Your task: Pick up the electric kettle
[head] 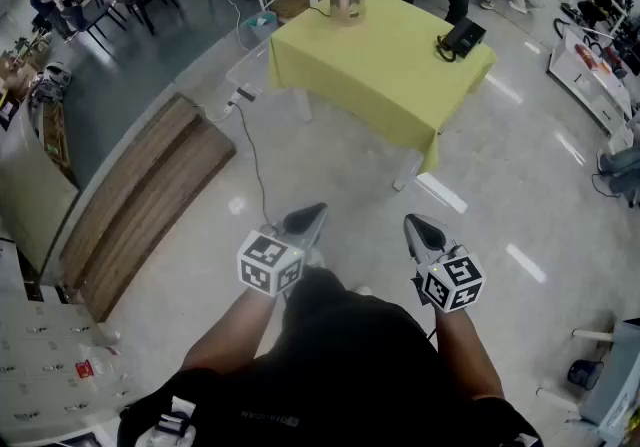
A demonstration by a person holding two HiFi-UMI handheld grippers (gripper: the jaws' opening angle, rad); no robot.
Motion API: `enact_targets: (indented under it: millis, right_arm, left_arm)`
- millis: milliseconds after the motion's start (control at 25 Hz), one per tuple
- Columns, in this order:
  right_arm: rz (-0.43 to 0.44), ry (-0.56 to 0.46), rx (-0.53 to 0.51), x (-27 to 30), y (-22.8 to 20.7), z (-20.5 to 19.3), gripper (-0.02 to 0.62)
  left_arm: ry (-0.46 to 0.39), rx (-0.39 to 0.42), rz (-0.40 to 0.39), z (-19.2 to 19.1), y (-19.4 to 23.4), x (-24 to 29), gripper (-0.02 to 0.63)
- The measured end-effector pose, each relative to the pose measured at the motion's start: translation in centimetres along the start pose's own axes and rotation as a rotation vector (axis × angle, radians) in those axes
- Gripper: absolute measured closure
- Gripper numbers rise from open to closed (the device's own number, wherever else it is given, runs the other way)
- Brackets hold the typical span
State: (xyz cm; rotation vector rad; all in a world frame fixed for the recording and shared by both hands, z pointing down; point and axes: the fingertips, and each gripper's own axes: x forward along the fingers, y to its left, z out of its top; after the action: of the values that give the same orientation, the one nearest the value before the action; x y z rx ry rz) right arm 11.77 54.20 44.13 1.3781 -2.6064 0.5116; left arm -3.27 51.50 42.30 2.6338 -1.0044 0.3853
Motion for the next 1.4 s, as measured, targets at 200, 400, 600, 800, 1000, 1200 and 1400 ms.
enact_targets:
  millis: [200, 400, 600, 800, 1000, 1200, 1400]
  right_arm:
    - [0.005, 0.005, -0.003, 0.1, 0.1, 0.0, 0.592]
    - [0.000, 0.012, 0.002, 0.0, 0.0, -0.2, 0.592]
    - [0.001, -0.031, 0.009, -0.1, 0.1, 0.6, 0.591]
    - [-0.014, -0.065, 0.026, 0.0, 0.1, 0.7, 0.589]
    - [0.018, -0.019, 0.059, 0.6, 0.2, -0.5, 0.589]
    - [0.022, -0.007, 0.052, 1.2, 0.2, -0.7, 0.589]
    - [0.022, 0.003, 0.021, 2.0, 0.2, -0.6, 0.589]
  left_arm:
    - [0.005, 0.009, 0.007, 0.0, 0.1, 0.1, 0.604]
    - [0.005, 0.005, 0.003, -0.1, -0.1, 0.2, 0.604]
    - [0.000, 0.003, -0.001, 0.1, -0.2, 0.2, 0.604]
    - [-0.003, -0.011, -0.009, -0.2, -0.2, 0.2, 0.604]
    - [0.032, -0.022, -0.018, -1.0, -0.1, 0.7, 0.604]
    - [0.042, -0.025, -0.013, -1.4, 0.2, 0.9, 0.604]
    - [0.036, -0.029, -0.008, -1.1, 0.9, 1.2, 0.604]
